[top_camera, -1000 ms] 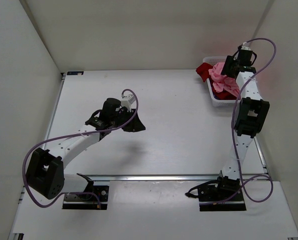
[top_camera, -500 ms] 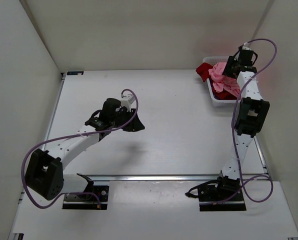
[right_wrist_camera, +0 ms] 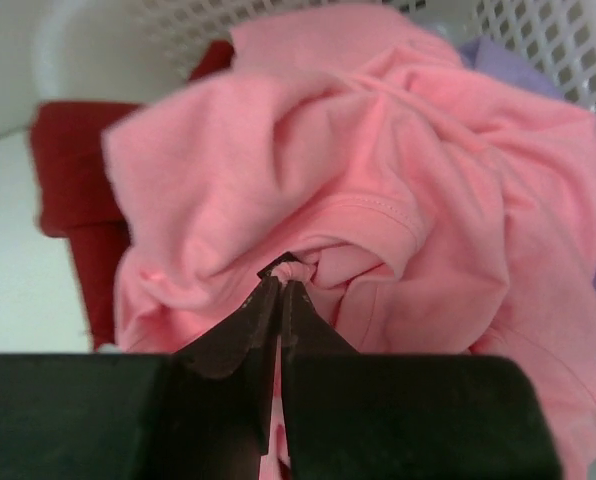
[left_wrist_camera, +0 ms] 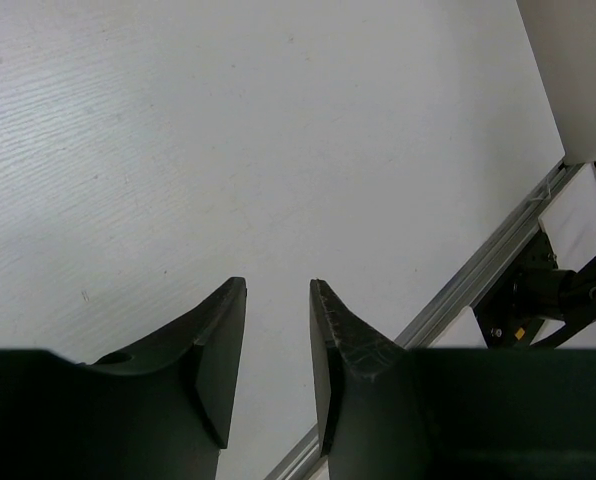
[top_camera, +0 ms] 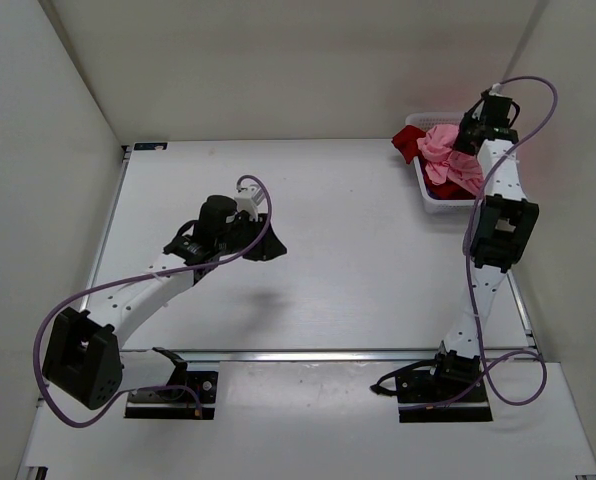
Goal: Fold and stack the t-shirts
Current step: Grab crumpled tshirt from bin with the right arm, then move the tshirt to the center of the board
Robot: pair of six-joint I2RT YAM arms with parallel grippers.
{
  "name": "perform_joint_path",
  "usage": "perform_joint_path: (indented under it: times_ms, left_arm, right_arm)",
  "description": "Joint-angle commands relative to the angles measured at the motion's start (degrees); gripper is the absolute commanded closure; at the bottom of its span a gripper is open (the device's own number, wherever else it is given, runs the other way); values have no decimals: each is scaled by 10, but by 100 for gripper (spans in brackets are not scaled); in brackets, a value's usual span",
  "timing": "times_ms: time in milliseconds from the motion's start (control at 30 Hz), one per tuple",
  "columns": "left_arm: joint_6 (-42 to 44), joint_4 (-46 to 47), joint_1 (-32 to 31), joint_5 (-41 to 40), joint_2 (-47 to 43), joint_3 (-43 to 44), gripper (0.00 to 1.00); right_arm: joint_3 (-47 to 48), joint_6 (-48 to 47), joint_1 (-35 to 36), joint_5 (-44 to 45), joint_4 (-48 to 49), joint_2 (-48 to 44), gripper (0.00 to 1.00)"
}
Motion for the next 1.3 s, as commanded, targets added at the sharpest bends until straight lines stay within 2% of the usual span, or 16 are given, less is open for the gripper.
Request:
perform_joint_path:
  times_ms: [0, 133, 267, 333, 433, 533, 633, 700, 767, 800, 833, 900, 933, 1000, 1100, 1267]
  left_arm:
    - [2, 4, 7, 1, -12, 13, 57]
    - [-9, 5, 8, 10, -9, 29, 57]
    - [-24, 0, 10, 19, -6, 48, 57]
    - [-30, -3, 9, 18, -8, 58, 57]
    - [-56, -1, 29, 35, -14, 77, 57]
    - [-84, 8, 73, 41, -21, 83, 57]
    - [-105, 12, 97, 44, -34, 82, 57]
    - [-114, 13, 118, 35, -40, 81, 56]
    - [-117, 12, 138, 23, -53, 79, 56]
    - [-118, 5, 149, 25, -61, 79, 56]
    - [-119, 5, 165, 22, -66, 74, 55]
    - [-120, 3, 188, 20, -82, 69, 55]
    - [-115, -9, 188, 6, -85, 70, 55]
    - [-97, -27, 178, -22, -89, 74, 55]
    - [-95, -21, 168, -21, -89, 46, 55]
    - [-85, -24, 149, -29, -86, 3, 55]
  right_arm:
    - [73, 20, -7, -42, -9, -35, 100]
    - [122, 26, -2, -57, -25, -110, 100]
    - [129, 31, 11, -130, -14, -208, 100]
    - [128, 14, 46, -140, -10, -257, 100]
    - [64, -34, 133, -109, 38, -380, 100]
    - [-4, -123, 295, -30, 119, -467, 100]
    - [-20, -207, 446, 50, 145, -501, 100]
    - [-19, -221, 481, 55, 145, -505, 100]
    - [-48, -196, 458, 17, 141, -516, 100]
    - [-70, -149, 409, -37, 156, -520, 100]
    - [-138, -123, 351, -109, 188, -548, 100]
    - [-322, -36, 283, -178, 262, -604, 100]
    - [-369, -20, 245, -208, 321, -617, 100]
    - [-541, 56, 193, -244, 402, -649, 100]
    - [-684, 140, 120, -310, 537, -645, 100]
    - [-738, 136, 104, -276, 530, -590, 99]
